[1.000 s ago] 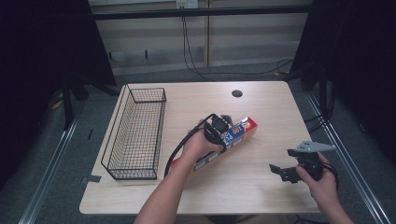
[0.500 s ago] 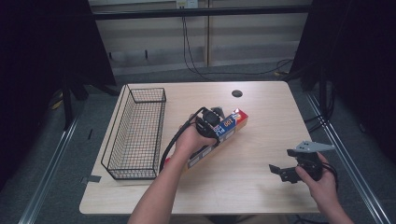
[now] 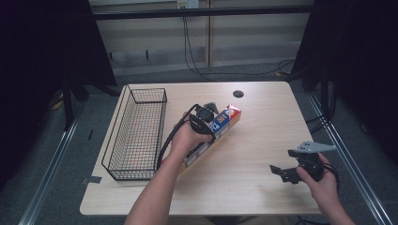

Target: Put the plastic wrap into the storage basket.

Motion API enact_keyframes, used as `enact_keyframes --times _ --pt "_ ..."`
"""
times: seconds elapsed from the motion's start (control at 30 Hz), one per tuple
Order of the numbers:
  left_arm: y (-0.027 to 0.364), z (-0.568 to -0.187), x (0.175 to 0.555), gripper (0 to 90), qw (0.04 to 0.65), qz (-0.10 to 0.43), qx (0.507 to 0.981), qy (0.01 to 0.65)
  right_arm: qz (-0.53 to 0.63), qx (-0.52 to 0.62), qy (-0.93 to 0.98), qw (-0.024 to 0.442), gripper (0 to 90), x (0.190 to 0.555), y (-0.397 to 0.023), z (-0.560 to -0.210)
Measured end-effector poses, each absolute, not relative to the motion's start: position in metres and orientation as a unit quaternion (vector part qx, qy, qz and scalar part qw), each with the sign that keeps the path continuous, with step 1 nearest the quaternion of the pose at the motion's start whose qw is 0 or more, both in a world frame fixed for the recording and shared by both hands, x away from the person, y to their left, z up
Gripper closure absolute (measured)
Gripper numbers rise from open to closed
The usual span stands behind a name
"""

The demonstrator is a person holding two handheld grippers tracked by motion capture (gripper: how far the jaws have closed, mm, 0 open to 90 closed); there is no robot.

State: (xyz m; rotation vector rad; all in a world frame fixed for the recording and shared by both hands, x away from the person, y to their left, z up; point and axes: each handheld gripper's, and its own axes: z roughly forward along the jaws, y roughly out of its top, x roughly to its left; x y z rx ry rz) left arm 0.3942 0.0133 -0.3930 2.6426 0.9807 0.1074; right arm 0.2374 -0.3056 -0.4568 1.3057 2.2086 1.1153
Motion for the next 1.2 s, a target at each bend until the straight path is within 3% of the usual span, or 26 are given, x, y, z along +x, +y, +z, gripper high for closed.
enact_keyframes --times 1.2 --pt "0.056 -0.365 0.404 42.7 0.164 0.062 0.888 0.425 0.39 0.461 0.779 0.171 2.6 0.237 -0.303 -0.457"
